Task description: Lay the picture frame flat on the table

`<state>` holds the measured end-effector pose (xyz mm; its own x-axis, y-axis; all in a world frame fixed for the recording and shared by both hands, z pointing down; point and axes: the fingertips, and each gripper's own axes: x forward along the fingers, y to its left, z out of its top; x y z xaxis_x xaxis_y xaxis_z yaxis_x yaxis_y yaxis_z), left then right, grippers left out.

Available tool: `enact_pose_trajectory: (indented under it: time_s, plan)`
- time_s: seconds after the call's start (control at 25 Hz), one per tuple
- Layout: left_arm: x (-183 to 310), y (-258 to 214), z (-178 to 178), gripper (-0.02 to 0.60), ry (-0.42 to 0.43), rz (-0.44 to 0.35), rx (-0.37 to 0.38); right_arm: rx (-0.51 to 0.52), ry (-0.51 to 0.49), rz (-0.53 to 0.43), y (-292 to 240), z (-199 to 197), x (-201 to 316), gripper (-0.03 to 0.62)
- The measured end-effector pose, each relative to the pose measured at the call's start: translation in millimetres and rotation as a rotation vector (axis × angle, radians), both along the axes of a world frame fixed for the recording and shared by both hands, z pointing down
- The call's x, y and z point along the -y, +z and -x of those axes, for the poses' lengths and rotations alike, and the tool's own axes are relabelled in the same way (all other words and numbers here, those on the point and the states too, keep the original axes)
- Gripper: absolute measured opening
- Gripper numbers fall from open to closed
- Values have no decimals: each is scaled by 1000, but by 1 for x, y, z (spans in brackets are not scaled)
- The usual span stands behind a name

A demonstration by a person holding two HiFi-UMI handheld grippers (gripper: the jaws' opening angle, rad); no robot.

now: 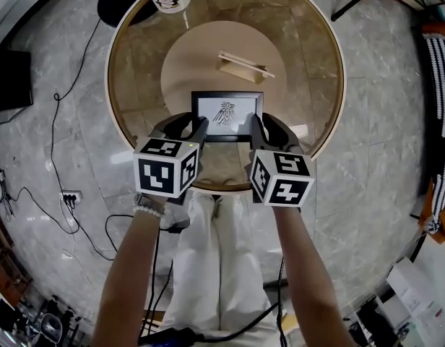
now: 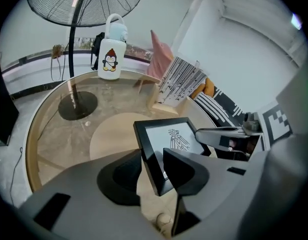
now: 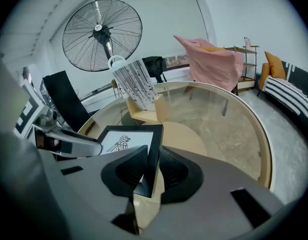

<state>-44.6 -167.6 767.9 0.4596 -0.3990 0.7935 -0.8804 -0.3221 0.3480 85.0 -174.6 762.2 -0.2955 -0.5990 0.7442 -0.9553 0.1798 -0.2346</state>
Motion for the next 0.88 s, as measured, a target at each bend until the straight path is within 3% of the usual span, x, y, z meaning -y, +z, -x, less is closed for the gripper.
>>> enact_pose_trajectory:
  time_s: [0.36, 0.48, 0.64, 0.88]
  plan:
    - [-6, -7, -1, 175, 9, -41, 17, -13, -44, -26, -3, 1, 2, 112]
    - [-12, -19, 5, 134, -12, -74, 26, -18, -9, -72, -18, -6, 2, 115]
    - [-20, -47, 8, 28, -20, -148, 29, -44, -25, -121, -44, -7, -5, 44]
    - [-34, -110, -2, 17, 10, -223, -24, -32, -11, -154, -100, -10, -25, 40]
